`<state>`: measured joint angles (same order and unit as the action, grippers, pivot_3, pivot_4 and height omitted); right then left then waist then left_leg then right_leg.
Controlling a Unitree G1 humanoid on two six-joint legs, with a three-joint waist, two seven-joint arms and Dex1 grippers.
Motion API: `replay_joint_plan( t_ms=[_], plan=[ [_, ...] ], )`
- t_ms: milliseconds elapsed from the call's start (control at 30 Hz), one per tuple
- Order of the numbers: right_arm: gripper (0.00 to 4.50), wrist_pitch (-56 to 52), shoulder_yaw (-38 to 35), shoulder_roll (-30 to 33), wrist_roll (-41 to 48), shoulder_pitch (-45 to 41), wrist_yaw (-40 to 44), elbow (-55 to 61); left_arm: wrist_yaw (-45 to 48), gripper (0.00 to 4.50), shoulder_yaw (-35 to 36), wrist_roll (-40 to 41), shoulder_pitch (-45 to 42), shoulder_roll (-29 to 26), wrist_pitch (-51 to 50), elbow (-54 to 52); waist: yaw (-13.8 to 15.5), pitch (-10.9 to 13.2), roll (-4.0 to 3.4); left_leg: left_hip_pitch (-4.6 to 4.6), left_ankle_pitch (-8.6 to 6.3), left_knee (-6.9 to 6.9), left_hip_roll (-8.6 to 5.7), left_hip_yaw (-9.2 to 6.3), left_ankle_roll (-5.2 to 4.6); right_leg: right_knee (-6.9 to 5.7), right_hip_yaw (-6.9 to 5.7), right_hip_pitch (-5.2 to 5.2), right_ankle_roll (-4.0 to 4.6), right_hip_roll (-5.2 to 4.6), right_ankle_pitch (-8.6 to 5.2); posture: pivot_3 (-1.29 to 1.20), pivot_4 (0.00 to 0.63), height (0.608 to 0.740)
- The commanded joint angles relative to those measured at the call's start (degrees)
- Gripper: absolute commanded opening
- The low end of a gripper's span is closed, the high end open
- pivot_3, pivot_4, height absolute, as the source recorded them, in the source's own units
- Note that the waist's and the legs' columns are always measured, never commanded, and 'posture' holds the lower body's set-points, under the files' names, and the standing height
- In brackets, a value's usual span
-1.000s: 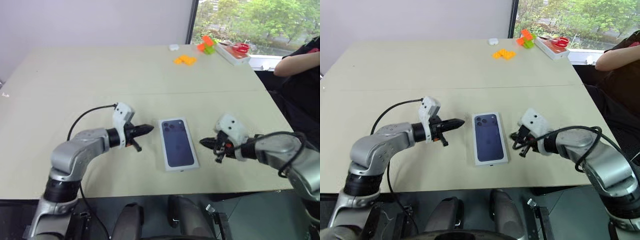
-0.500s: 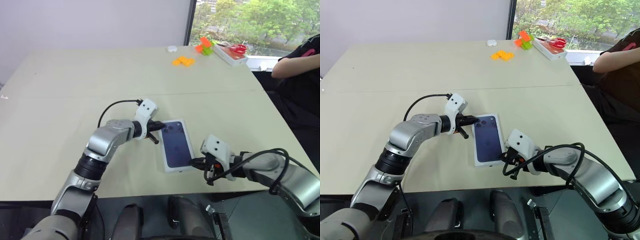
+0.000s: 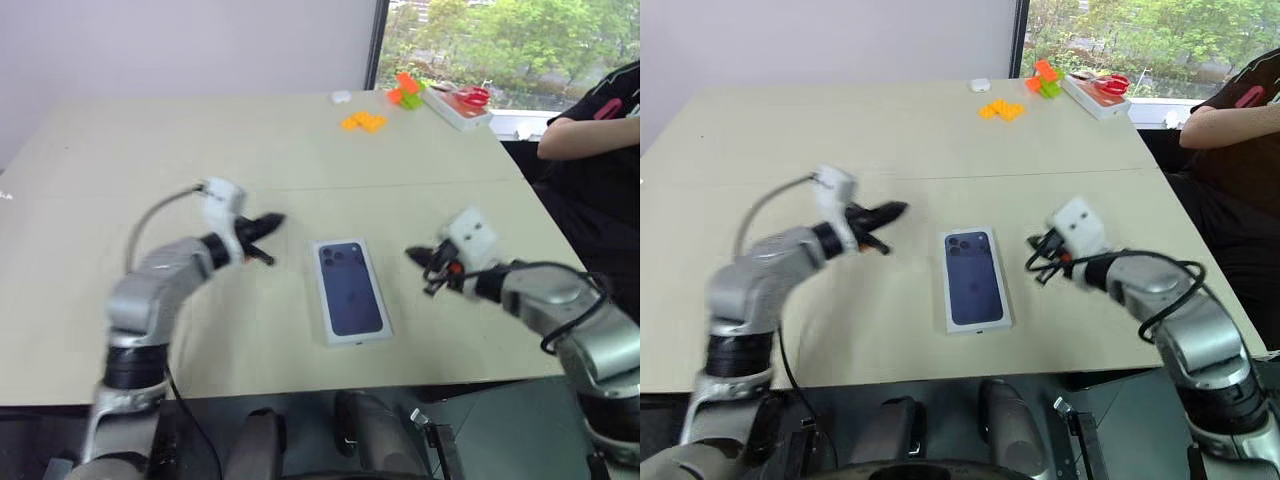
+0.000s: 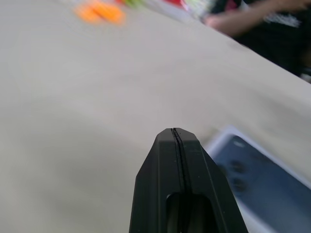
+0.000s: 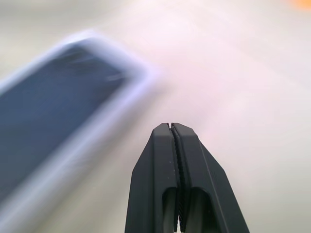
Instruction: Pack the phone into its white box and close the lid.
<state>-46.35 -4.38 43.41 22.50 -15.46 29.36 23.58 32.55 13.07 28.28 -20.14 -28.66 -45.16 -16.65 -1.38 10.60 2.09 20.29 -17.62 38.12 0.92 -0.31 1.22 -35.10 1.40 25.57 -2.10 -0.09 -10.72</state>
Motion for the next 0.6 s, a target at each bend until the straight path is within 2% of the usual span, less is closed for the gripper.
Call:
replay_joint_plan(
  t_ms=[33,267,600],
  plan=[
    [0.06,4.05,-2.23,-0.91,-0.91,-2.07,0.84,-4.75,1.42,0.00,4.76,0.70,5.61,-3.03,2.34,-2.96,0.34,0.01,-0.02,-0.02,0.00,0.00,0.00,-0.01,0.00,0.00,-0.01,0.00,0.01,-0.01,-0.01,0.00,0.150,0.740],
    [0.06,5.35,-0.50,-3.86,-1.17,-7.05,3.14,-10.84,2.24,0.00,12.14,0.72,15.41,-6.17,6.18,-1.72,0.50,0.03,-0.01,-0.05,0.00,0.11,-0.01,-0.04,-0.01,0.04,-0.07,0.03,0.05,-0.07,-0.03,0.00,0.150,0.740],
    [0.06,9.66,1.03,-6.03,-2.01,-6.45,6.71,-15.13,0.84,0.00,12.67,-0.09,22.20,-6.64,7.99,-4.99,0.39,0.04,-0.02,-0.05,-0.02,0.10,-0.01,-0.02,-0.02,0.05,-0.07,0.04,0.05,-0.12,-0.03,0.00,0.150,0.740]
  ],
)
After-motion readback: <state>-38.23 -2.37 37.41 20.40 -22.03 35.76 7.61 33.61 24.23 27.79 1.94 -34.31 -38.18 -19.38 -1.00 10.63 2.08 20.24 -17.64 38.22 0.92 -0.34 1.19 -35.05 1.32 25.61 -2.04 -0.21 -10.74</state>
